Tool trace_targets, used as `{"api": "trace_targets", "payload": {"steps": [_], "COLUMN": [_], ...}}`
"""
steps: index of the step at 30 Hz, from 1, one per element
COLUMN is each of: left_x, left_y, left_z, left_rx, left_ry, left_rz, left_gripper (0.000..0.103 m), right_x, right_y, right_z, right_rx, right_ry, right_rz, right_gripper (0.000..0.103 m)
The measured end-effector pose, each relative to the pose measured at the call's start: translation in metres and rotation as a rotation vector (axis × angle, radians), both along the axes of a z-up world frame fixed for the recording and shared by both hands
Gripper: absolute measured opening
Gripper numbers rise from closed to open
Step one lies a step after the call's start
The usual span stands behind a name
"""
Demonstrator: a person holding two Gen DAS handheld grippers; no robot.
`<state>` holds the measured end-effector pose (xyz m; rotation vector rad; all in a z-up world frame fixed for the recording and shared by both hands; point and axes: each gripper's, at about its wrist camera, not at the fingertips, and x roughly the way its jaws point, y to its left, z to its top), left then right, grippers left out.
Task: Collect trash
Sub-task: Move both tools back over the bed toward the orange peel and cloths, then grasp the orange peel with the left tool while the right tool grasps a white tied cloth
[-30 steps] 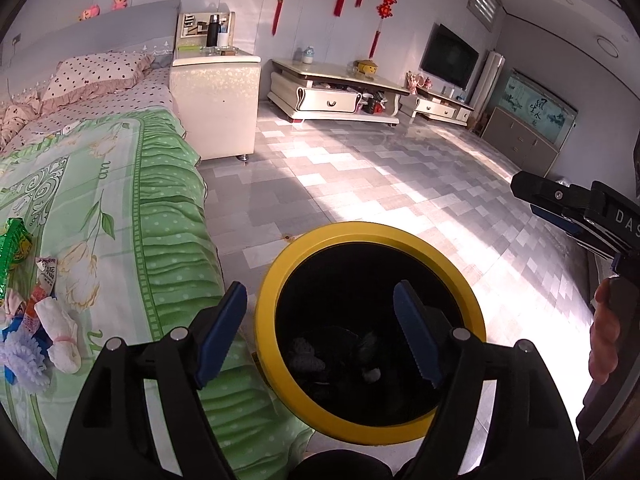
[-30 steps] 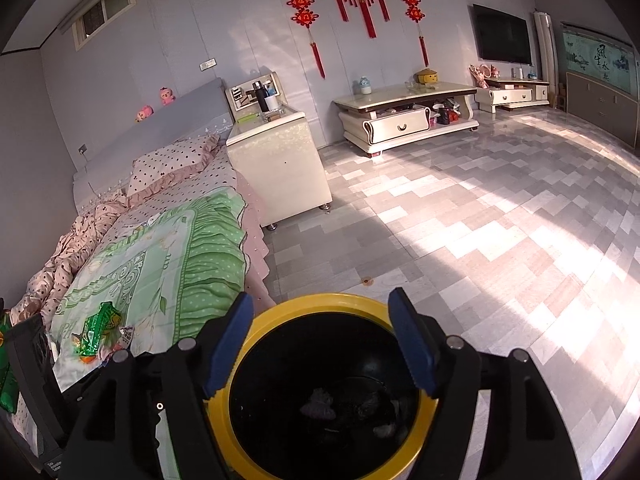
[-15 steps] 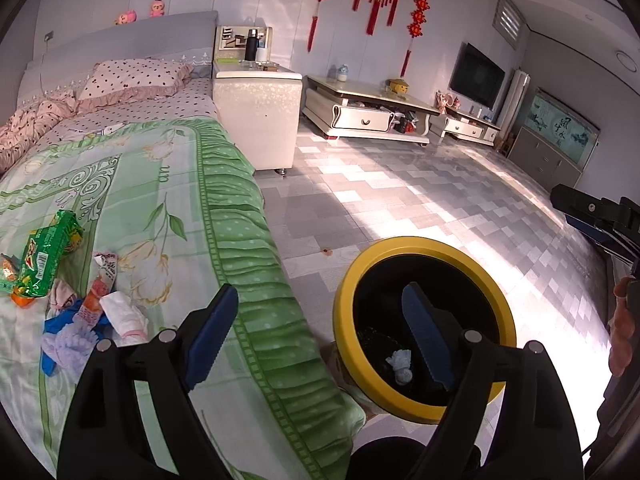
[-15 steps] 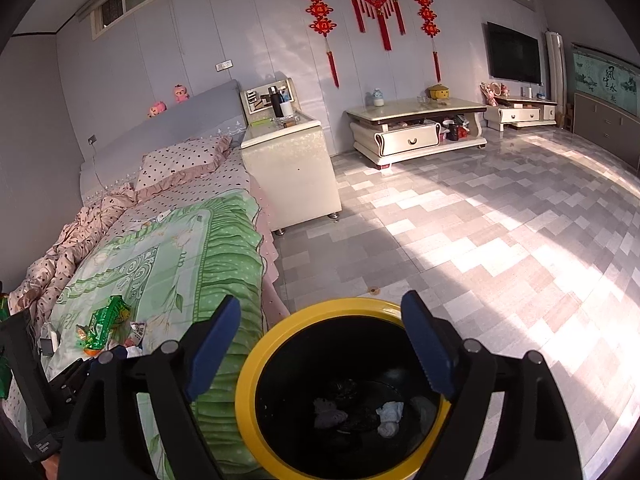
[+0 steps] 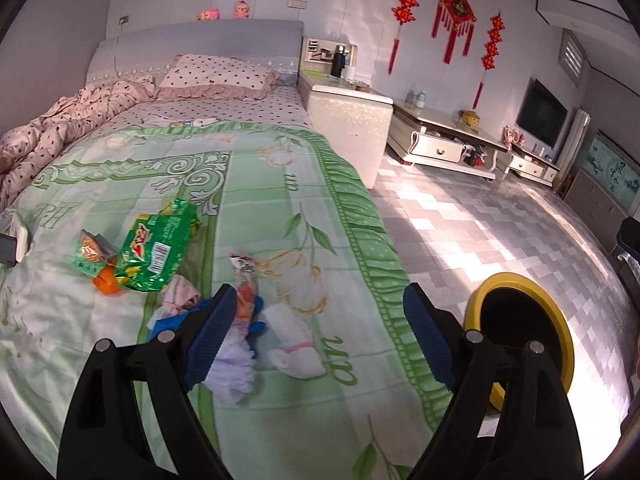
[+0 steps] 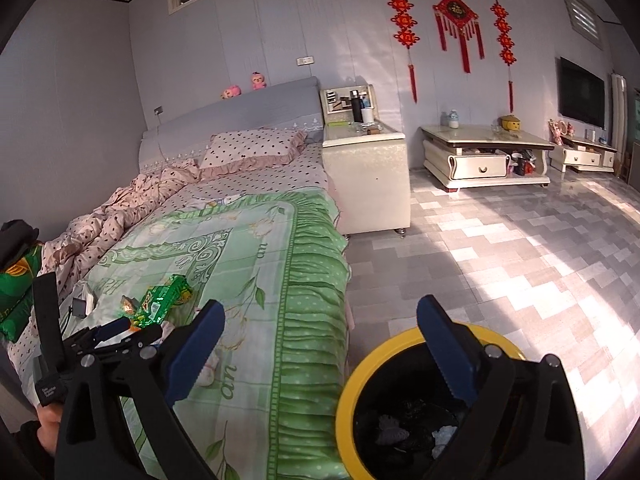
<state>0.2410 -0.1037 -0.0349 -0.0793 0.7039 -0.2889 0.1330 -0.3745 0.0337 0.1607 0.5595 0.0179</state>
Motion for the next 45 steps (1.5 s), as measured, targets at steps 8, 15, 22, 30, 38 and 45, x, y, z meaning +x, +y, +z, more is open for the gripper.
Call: {"api": "trace_targets", "payload": {"steps": [8,15,22,30,38,45], "left_x": [0.030,0.056,0.082,0.112,0.146,0.166], "left_y": [0.094,0.161,0.206,0.226,0.229,0.216], "left_z": [-0.014,-0.046,-0.083,-0.122,-0.146,-0.164], "left_rx": [0.020,0.012,0.012,0.011,0.028,0.053], "left_ry": [0.023,0.077,0.134,0.191,0.218,0.240], "left_rz": [0.170,0.308,0.399,0.434,0.435,0.397], "left_gripper": [0.081,0.081,0.081,0.080,0.074,0.056], "right_x": [0.041,0.075,0.104,0.130,0.145,0.154], "right_y": [0.073,0.129,0.154,0.172,0.185,0.190], "right_z": [-0.021,-0.055,-0.092,-0.133,-0.163,-0.185], "right_rx": [-0.016,-0.041,-0.062,-0.079,-0.092,-0.091], "right_ry": [0.068,0.136,0.211,0.292,0.349,0.399], "right_rz": [0.134,0.231,0.278,0.313,0.356,0.389], "right_gripper": [0.093,0.093,0.093,0.085,0.076,0.067]}}
